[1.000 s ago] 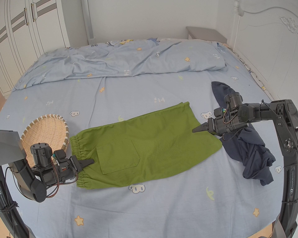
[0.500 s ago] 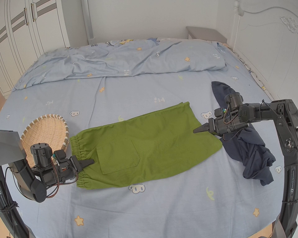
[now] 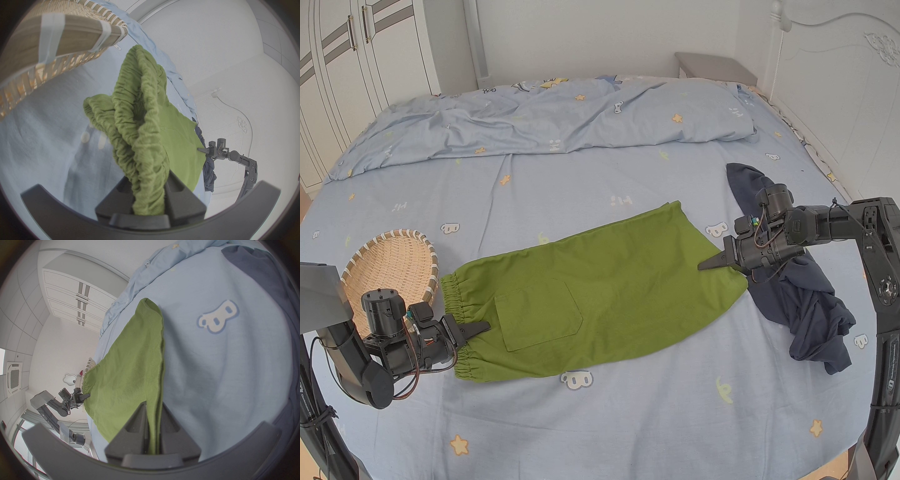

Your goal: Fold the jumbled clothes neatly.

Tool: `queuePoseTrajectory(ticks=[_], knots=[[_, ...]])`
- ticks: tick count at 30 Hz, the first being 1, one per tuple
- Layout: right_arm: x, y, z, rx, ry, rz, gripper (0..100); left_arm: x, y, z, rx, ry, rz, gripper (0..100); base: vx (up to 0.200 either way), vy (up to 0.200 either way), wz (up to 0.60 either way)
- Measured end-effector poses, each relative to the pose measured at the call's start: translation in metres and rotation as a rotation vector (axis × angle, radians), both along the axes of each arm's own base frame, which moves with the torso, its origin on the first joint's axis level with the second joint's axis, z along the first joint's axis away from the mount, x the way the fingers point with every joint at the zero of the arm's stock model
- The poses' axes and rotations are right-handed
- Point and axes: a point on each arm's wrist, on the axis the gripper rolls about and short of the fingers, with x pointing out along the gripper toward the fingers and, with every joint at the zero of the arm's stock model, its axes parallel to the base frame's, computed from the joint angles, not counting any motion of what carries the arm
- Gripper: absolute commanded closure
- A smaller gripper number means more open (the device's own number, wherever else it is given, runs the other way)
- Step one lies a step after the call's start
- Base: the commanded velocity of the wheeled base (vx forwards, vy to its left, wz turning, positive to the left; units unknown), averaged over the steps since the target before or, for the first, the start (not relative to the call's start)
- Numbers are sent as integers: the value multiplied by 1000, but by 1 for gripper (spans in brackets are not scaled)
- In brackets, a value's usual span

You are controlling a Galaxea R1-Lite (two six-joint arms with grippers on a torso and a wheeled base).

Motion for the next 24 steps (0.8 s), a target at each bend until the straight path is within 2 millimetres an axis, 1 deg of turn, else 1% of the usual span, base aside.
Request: queuePoseTrajectory(ticks=[4,8,15,18,24], knots=[[0,-4,3,2,-8,-9,100,0,0,0,0,0,0,100,0,0,0],[-3,-8,12,3,-16,-16,100,0,0,0,0,2,0,100,0,0,0],[-22,-12,31,1,-4,-19,100,0,1,-3,3,96,3,100,0,0,0],[-31,-13,39,1,-2,-20,100,-3,1,-2,10,176,-1,100,0,0,0],[-52,-15,50,-1,13,-21,100,-8,1,6,40,318,-20,100,0,0,0]])
